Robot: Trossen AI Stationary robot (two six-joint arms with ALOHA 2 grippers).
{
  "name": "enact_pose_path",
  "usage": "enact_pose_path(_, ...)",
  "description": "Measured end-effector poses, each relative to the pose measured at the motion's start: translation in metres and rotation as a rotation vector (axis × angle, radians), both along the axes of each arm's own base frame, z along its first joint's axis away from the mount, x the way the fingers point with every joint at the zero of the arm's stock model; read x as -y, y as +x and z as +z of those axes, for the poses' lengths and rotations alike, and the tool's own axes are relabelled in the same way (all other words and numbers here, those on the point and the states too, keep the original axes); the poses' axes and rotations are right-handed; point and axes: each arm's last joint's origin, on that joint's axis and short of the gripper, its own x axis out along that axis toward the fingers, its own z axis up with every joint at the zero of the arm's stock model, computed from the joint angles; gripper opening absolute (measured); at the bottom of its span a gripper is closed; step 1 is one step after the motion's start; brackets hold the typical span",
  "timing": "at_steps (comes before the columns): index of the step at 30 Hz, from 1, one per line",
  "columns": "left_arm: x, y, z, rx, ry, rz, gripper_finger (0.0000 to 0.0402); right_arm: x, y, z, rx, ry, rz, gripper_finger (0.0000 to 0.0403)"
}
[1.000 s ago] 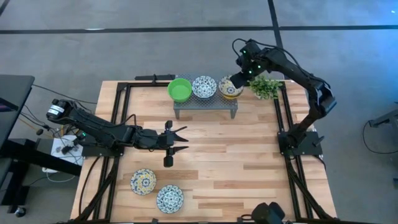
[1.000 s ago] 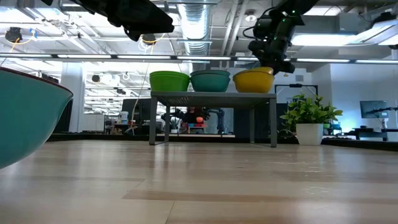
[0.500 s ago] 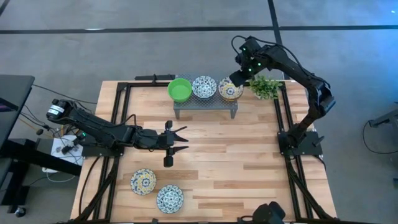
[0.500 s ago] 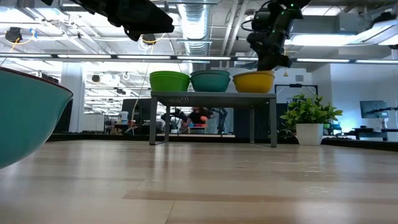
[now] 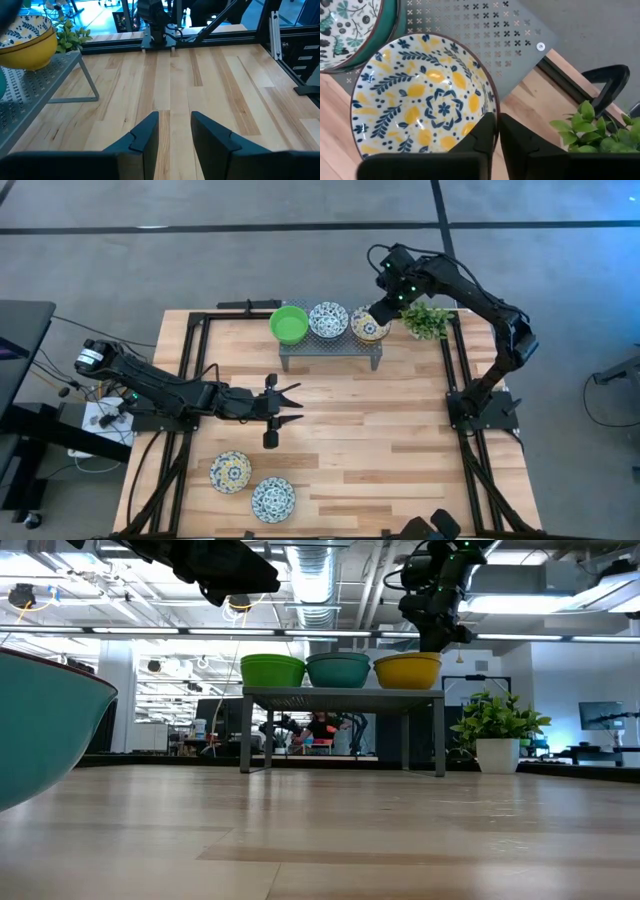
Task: Pick & Place Mini bowls
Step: Stack the right yellow patterned bowl on top of the yellow patterned bowl on the shelf
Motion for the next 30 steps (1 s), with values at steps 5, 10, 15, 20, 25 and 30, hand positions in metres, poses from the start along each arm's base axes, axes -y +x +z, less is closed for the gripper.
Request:
enact_pose_path(5,-0.0001,0.0,0.0,0.0,0.0,0.0,0.0115,0.0002,0.0001,0.0002,-0.003,-0.01,0.024,0.0005)
enact_pose_path(10,0.0,0.0,0.0,0.0,0.0,0.0,0.0115,0.0001,0.0001,0.0002,-0.005,-0.011,0.028,0.0014)
enact_pose_path(15,-0.0001,0.0,0.0,0.0,0.0,0.0,0.0115,-0.0001,-0.0001,0.0001,-0.004,-0.006,0.019,0.0014)
enact_pose_path(20,-0.0001,0.0,0.0,0.0,-0.001,0.0,0.0115,-0.0009,0.0004,0.0,-0.005,-0.004,0.02,0.0013)
enact_pose_path(25,0.0,0.0,0.0,0.0,0.0,0.0,0.0115,-0.003,0.0024,0.0,-0.005,-0.005,0.03,0.0037)
enact_pose_path(30,0.0,0.0,0.0,0.0,-0.001,0.0,0.0115,-0.0026,0.0029,-0.0024,-0.005,-0.005,0.03,0.0066)
